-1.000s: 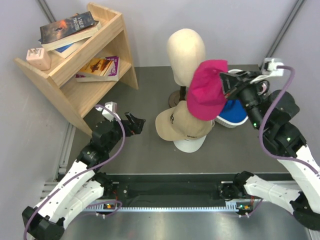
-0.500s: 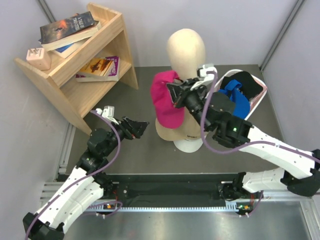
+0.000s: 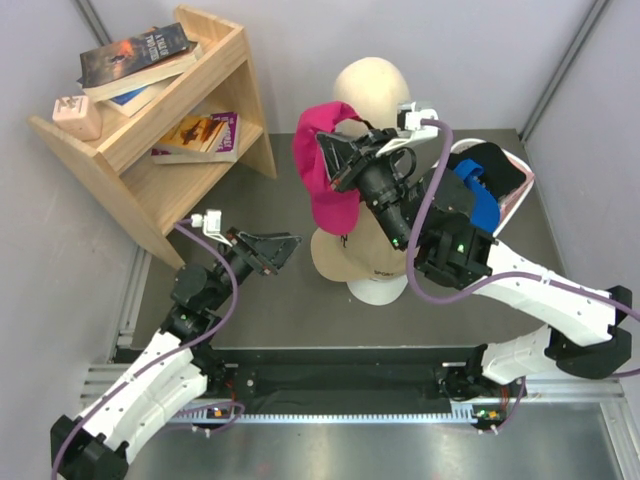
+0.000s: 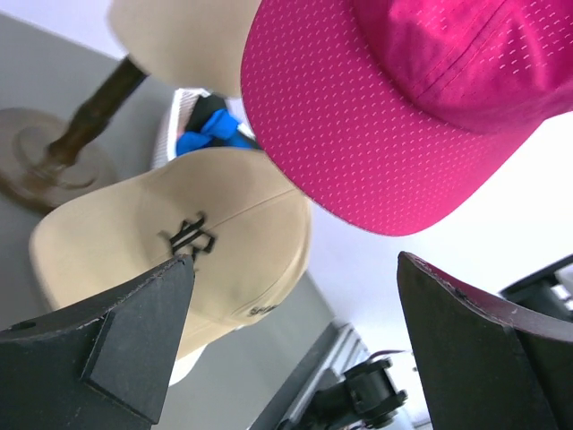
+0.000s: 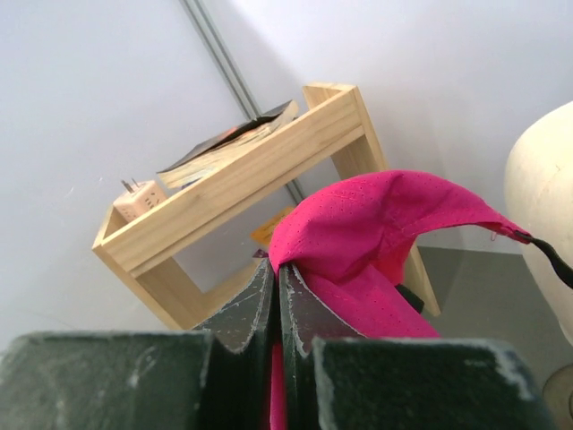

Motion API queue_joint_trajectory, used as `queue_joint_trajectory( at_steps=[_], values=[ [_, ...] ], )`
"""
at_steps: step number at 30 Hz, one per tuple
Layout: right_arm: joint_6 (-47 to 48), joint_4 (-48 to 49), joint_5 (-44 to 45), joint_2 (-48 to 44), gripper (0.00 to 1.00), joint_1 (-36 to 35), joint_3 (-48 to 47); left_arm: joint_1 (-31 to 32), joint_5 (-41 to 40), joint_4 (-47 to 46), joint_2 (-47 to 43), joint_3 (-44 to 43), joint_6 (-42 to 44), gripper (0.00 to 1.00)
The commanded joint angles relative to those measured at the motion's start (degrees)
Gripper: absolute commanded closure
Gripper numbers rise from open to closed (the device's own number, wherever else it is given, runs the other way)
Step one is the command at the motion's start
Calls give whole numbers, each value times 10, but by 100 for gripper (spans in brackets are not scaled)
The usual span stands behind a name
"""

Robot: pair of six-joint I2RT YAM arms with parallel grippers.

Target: Stack the hats

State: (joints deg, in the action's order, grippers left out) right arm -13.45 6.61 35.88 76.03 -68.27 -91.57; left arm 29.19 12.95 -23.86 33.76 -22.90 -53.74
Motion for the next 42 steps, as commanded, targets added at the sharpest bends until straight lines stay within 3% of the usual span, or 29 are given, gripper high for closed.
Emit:
queue_joint_trajectory(
  at_steps=[1, 11, 22, 28, 42],
  values=[
    [12, 29, 4, 5, 100, -15, -31, -2, 34, -144, 35, 0, -50, 1],
    [3, 35, 2, -8, 100, -20, -24, -2, 62, -240, 97, -14, -104, 1],
    [-26, 54, 12, -53, 100, -20, 63, -1, 67, -347, 162, -62, -127, 1],
    [-18, 58, 25, -70, 100, -20, 85, -1, 67, -319, 151, -66, -115, 1],
    [-46, 63, 17, -91, 100, -20, 153, -1, 16, -366, 140, -64, -132, 4]
  ],
)
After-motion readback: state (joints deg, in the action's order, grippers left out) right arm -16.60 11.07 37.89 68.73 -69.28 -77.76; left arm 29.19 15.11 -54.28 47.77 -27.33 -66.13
